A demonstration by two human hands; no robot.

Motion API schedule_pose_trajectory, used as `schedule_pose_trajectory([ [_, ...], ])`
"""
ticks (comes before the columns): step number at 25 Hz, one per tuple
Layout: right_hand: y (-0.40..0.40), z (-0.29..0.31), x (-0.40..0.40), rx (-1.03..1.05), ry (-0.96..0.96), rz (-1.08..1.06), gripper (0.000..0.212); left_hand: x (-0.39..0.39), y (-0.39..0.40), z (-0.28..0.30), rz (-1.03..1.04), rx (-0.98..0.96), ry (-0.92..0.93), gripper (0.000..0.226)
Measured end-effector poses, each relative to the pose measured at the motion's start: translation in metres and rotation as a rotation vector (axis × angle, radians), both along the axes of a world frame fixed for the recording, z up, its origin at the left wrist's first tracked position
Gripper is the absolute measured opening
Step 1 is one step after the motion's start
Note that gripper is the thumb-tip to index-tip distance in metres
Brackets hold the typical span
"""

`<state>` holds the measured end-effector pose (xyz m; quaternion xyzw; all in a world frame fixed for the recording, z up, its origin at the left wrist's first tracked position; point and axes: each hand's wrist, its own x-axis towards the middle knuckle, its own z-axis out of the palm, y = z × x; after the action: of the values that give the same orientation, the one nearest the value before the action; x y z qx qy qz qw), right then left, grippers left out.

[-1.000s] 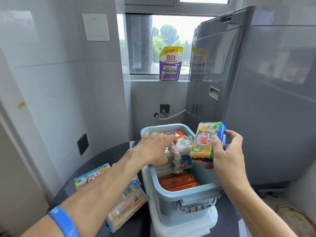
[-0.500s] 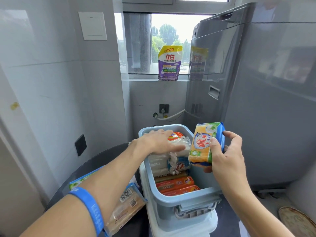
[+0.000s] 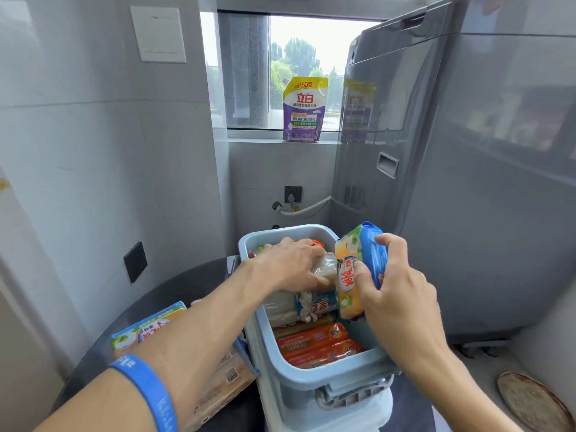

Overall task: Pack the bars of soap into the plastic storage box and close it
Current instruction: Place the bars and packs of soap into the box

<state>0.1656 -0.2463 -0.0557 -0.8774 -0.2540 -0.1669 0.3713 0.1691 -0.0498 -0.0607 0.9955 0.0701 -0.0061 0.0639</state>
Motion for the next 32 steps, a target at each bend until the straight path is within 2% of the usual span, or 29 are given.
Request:
schedule_pose_trajectory([
  [3,-0.004,0.017,0.001,-0.309,-0.122,-0.042,0.040,-0.004,0.002,-0.003,-0.009,-0.021,-0.022,0.064],
  [7,-0.005,0.041,0.002,-0.651,-0.209,0.026,0.033,-0.006,0.000,-0.003,-0.013,-0.049,-0.047,0.065],
  [13,0.015,0.020,-0.004,-0.882,-0.166,0.116,0.023,-0.008,-0.001,-0.002,0.001,-0.096,-0.074,0.063],
  [16,0.015,0.017,0.004,-0.964,-0.147,0.084,0.018,-0.010,0.001,-0.003,-0.003,-0.070,-0.057,0.069],
  [21,0.020,0.017,0.008,-1.133,-0.284,0.084,0.032,-0.007,0.004,-0.002,0.000,-0.059,-0.053,0.072],
  [25,0.017,0.017,0.011,-1.074,-0.238,0.113,0.043,-0.006,0.006,-0.004,0.002,-0.067,-0.080,0.073],
  [28,-0.002,0.002,0.009,-0.775,-0.247,-0.052,0.045,-0.012,0.003,-0.003,0.021,-0.090,-0.176,0.068],
  [30,-0.008,-0.006,0.003,-0.587,-0.319,-0.100,0.040,-0.023,-0.001,0.002,0.048,-0.311,-0.387,0.051],
  [32,-0.012,-0.007,-0.002,-0.429,-0.424,-0.026,0.028,-0.044,0.003,0.004,0.118,-0.531,-0.618,0.037],
])
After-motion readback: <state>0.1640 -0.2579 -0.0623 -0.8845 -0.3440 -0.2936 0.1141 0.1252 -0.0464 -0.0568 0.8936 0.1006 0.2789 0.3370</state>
